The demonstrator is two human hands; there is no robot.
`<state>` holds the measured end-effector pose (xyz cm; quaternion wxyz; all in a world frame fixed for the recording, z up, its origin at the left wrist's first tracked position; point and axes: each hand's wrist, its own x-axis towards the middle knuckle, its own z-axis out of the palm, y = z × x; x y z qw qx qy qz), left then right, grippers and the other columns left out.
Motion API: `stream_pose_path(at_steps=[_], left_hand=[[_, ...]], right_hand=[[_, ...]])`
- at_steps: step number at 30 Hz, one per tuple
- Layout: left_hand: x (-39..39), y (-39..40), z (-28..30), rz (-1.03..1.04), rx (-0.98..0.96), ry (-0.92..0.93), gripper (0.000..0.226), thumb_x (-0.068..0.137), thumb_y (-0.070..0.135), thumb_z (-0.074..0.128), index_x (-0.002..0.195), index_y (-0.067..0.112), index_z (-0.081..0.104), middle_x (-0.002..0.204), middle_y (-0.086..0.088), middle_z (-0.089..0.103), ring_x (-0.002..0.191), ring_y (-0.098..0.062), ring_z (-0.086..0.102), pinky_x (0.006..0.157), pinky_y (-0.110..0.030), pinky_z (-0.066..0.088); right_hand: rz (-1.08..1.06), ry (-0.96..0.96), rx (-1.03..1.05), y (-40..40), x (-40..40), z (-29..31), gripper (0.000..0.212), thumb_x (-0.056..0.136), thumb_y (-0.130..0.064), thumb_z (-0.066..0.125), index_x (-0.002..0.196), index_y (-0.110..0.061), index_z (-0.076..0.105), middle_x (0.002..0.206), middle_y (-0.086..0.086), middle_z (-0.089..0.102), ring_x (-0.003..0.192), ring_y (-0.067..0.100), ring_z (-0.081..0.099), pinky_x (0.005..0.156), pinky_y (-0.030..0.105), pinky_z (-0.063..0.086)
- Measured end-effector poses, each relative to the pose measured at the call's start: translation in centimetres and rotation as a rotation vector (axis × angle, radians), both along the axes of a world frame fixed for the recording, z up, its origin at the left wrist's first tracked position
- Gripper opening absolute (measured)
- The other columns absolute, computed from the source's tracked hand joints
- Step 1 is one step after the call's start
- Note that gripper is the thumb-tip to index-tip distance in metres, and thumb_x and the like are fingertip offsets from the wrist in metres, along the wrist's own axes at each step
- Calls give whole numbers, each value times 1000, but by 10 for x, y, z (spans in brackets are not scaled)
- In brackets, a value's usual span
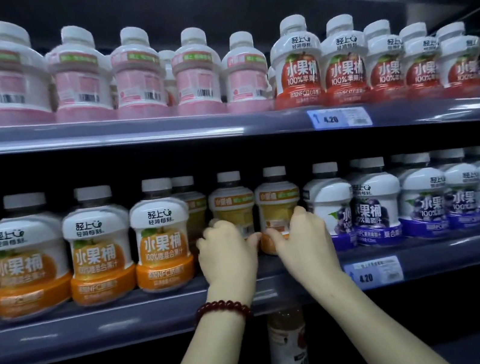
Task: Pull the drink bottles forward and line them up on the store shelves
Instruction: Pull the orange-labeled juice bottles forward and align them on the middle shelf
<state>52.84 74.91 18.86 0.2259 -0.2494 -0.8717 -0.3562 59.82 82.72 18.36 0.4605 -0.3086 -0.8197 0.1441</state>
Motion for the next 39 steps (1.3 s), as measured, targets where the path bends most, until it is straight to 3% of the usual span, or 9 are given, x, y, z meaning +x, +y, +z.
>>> stream_pose_path(at_steps=[4,8,15,19,29,33,39], left_hand=[[-4,2,7,21,-48,-34,56,84,40,67,120,0,51,121,-17,56,111,-32,56,87,-36,49],[-8,-1,9,-2,4,-72,52,81,41,70,114,3,55,115,-15,57,104,-30,59,80,-34,52],[-6,0,11,-37,44,-123,47,82,38,68,113,5,56,114,-14,60,100,-28,63,69,-30,49],[-4,-2,12,-41,26,-88,49,82,43,68,111,4,56,113,-12,62,102,-30,63,72,-33,50],[11,-18,6,63,-61,82,56,83,53,62,113,7,50,111,-7,62,101,-24,64,71,-29,48],[17,-28,1,95,-62,147,57,80,61,59,108,11,50,105,-4,63,96,-22,64,62,-28,41],[18,-40,-3,68,-29,191,54,78,65,57,97,15,48,94,0,63,87,-19,64,57,-26,42]], right_hand=[[-94,-15,-2,-1,-8,4,54,86,-45,63,114,-1,46,112,16,61,105,32,59,78,36,50],[-185,-88,27,-3,-12,8,57,85,-48,63,113,-3,44,111,15,64,102,30,64,73,34,52],[-249,-152,-8,-1,-25,15,52,87,-34,65,120,1,46,114,16,65,103,30,66,73,33,52],[-219,-111,-25,3,-24,14,64,83,-37,69,126,3,42,114,17,65,104,32,65,73,34,52],[-189,-74,41,-3,1,12,63,77,-53,69,109,-4,46,106,14,66,98,33,64,62,28,36],[-227,-127,80,-6,16,16,69,73,-64,65,112,-9,48,105,10,66,99,31,64,65,31,37],[-186,-108,73,-7,28,15,68,70,-66,65,107,-11,49,103,13,66,101,33,61,79,37,45]])
